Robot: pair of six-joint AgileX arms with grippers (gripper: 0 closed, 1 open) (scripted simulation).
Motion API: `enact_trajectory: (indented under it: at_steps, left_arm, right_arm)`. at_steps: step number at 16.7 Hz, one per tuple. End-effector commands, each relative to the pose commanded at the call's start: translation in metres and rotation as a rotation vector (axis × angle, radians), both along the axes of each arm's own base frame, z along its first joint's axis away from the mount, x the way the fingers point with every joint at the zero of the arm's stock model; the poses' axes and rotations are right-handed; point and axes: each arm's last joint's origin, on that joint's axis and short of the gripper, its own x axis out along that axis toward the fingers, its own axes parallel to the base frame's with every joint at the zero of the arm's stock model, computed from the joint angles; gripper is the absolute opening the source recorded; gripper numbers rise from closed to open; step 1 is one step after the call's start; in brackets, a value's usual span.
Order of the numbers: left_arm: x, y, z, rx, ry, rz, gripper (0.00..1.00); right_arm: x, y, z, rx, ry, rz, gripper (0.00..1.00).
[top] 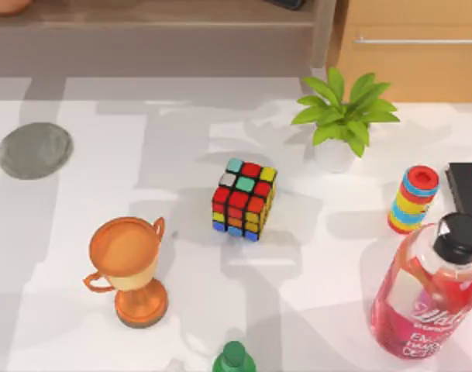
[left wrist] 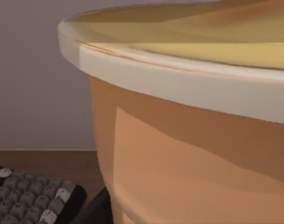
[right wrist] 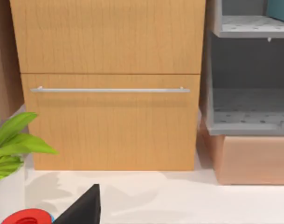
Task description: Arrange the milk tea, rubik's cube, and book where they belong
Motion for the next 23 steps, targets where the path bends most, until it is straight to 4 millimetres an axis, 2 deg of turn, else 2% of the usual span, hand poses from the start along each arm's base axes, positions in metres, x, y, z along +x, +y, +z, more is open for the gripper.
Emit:
enact_trajectory:
  at_steps: [3, 9, 11, 15, 19, 21, 23]
  left_arm:
    - [-0.017, 0.001, 0.009, 0.001, -0.014, 0.0, 0.0]
    - [-0.073, 0.001, 0.007, -0.001, 0.013, 0.0, 0.0]
    - [-0.079, 0.001, 0.009, 0.0, 0.001, 0.0, 0.0]
    - [-0.078, -0.001, 0.009, 0.003, 0.003, -0.005, 0.0]
    - [-0.093, -0.005, 0.012, 0.053, -0.079, -0.005, 0.0]
    - [-0.104, -0.007, 0.008, 0.086, -0.143, -0.003, 0.0]
    - [-0.112, -0.009, -0.005, 0.102, -0.182, 0.0, 0.0]
  right_arm:
    - [0.0, 0.0, 0.0, 0.0, 0.0, 0.0, 1.0]
    - [0.0, 0.0, 0.0, 0.0, 0.0, 0.0, 1.0]
    - [0.0, 0.0, 0.0, 0.0, 0.0, 0.0, 1.0]
    - [0.0, 0.0, 0.0, 0.0, 0.0, 0.0, 1.0]
    - [0.0, 0.0, 0.0, 0.0, 0.0, 0.0, 1.0]
    - [0.0, 0.0, 0.0, 0.0, 0.0, 0.0, 1.0]
    - [0.0, 0.0, 0.0, 0.0, 0.0, 0.0, 1.0]
